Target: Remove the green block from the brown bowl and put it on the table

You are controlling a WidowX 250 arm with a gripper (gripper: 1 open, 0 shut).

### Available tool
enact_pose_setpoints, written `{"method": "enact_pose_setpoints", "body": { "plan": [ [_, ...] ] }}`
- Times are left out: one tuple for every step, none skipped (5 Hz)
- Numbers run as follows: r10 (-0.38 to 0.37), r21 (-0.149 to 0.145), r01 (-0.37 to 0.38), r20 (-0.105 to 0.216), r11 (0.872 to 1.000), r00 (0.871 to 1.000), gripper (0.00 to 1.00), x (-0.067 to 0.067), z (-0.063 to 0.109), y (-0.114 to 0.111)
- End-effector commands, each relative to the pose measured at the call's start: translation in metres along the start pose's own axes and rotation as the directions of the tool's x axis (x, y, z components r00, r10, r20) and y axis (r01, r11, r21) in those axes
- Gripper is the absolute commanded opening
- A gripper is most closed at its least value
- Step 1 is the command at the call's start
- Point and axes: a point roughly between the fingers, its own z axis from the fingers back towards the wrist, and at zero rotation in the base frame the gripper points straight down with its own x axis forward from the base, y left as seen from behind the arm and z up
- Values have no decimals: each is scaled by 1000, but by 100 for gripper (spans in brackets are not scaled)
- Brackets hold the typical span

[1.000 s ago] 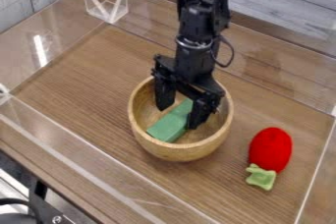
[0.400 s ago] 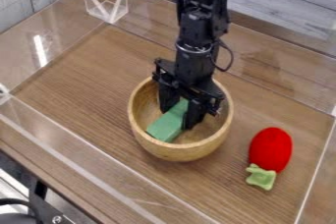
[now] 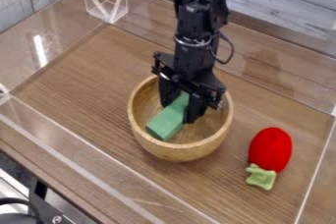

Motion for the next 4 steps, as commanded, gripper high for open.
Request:
{"method": "enact_pose_setpoints", "body": {
  "plan": [
    [13, 1, -13, 55, 1000, 998, 0, 2, 16, 4],
    [15, -3, -15, 52, 1000, 999, 0, 3, 14, 6],
    [12, -7, -12, 47, 1000, 999, 0, 4, 10, 7],
    [9, -9, -9, 38, 1000, 999, 0, 6, 6, 8]
  ]
}}
